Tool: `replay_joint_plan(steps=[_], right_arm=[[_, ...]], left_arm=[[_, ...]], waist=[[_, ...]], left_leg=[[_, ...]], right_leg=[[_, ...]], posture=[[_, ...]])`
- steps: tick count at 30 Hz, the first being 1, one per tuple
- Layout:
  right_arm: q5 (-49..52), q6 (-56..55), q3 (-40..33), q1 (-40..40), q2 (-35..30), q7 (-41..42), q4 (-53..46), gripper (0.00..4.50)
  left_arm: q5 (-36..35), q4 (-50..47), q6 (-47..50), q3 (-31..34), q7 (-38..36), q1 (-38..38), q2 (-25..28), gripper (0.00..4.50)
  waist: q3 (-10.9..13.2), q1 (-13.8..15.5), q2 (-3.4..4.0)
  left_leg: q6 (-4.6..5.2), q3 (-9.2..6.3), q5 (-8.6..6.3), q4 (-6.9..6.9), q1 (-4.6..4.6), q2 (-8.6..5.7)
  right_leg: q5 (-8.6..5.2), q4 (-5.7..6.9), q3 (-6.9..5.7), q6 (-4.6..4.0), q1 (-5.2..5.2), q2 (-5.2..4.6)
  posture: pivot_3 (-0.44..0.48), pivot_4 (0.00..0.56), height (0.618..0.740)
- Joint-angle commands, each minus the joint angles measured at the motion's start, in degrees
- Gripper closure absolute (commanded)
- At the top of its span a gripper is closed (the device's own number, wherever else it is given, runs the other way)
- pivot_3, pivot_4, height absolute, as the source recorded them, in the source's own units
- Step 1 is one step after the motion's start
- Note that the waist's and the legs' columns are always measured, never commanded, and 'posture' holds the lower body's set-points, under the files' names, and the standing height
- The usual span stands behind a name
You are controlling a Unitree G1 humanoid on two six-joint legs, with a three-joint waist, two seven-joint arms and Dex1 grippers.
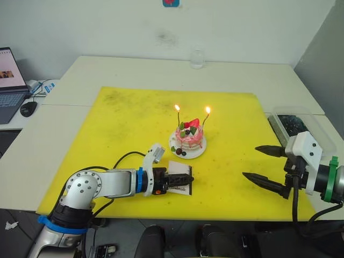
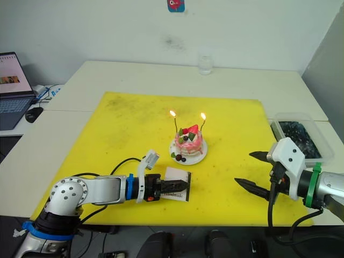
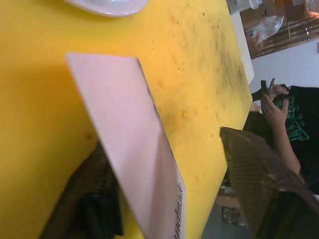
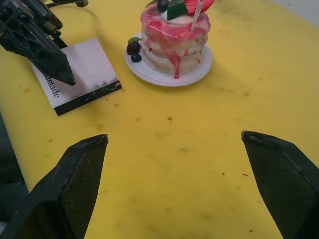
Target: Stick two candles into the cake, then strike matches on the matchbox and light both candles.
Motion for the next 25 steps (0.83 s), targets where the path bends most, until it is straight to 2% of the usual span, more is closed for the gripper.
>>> replay_joint_plan(steps=[1, 4, 7, 11, 14, 18, 21, 25], right_arm=[[1.17, -0.66, -0.29, -0.63, -1.32, 0.25, -1.65, 0.00], [1.09, -1.53, -0.25, -1.36, -2.22, 1.13, -0.87, 0.00], [0.45, -2.82, -0.35, -2.01, -3.46, 2.80, 0.54, 0.00], [-1.32, -6.14, -1.99, -2.25, -6.01, 6.96, 3.62, 0.00], [-1.53, -7.92, -5.30, -2.45, -8.50, 11.08, 6.72, 0.00], [-0.44, -8.28, -7.96, -4.34, -11.93, 15.23, 10.43, 0.00], [-0.20, -8.45, -8.50, -5.99, -13.56, 17.05, 12.78, 0.00], [-0.62, -9.45, -7.35, -8.11, -14.78, 18.18, 14.98, 0.00]], left_arm=[[-2.12, -2.57, 1.14, 2.41, -1.14, -0.90, 4.95, 0.03], [-2.50, -4.76, 1.15, 4.39, -3.08, -1.04, 9.81, 0.03], [1.63, -8.12, 1.41, 7.17, -8.53, -1.59, 15.00, 0.03], [20.64, -14.25, -6.78, 10.75, -28.53, 1.66, 25.20, 0.03], [40.58, -13.23, -23.13, 12.41, -40.42, 9.63, 32.11, 0.03], [53.57, -5.74, -37.91, 15.67, -49.08, 14.03, 31.91, 0.03], [56.87, -1.79, -42.19, 17.39, -53.50, 14.41, 30.49, 0.03], [58.60, 0.07, -43.76, 19.10, -55.90, 14.05, 27.63, 0.03]], waist=[[0.00, -0.04, 0.00], [0.01, -0.06, -0.01], [0.02, -0.02, -0.02], [0.05, 0.03, -0.06], [0.10, -0.08, 0.08], [0.14, 0.16, 0.15], [0.15, 0.28, 0.15], [0.16, 0.17, 0.16]], left_leg=[[0.00, 0.00, 0.00, 0.00, 0.00, 0.00], [0.00, 0.01, 0.00, -0.02, -0.01, 0.02], [-0.01, 0.01, 0.00, -0.03, -0.05, 0.03], [-0.01, 0.08, -0.01, -0.05, -0.08, -0.02], [-0.02, 0.19, -0.02, -0.14, -0.04, -0.01], [-0.02, 0.17, -0.02, -0.24, -0.03, 0.09], [-0.01, 0.12, -0.03, -0.25, -0.05, 0.11], [0.11, 0.23, -0.10, -0.25, -0.09, 0.07]], right_leg=[[0.00, 0.00, -0.01, 0.00, -0.01, 0.01], [-0.01, 0.00, 0.00, -0.02, -0.04, 0.01], [-0.02, -0.02, 0.00, -0.04, -0.07, 0.00], [-0.11, -0.12, 0.02, -0.18, -0.09, -0.04], [-0.27, -0.16, 0.07, -0.46, -0.12, -0.09], [-0.37, -0.15, -0.06, -0.63, -0.13, -0.16], [-0.38, -0.15, -0.08, -0.65, -0.14, -0.19], [-0.39, -0.23, -0.06, -0.62, -0.14, -0.35]], posture=[[0.000, 0.150, 0.740], [0.000, 0.150, 0.740], [0.000, 0.150, 0.740], [0.000, 0.150, 0.740], [0.000, 0.150, 0.740], [0.000, 0.150, 0.740], [0.000, 0.150, 0.740], [0.000, 0.150, 0.740]])
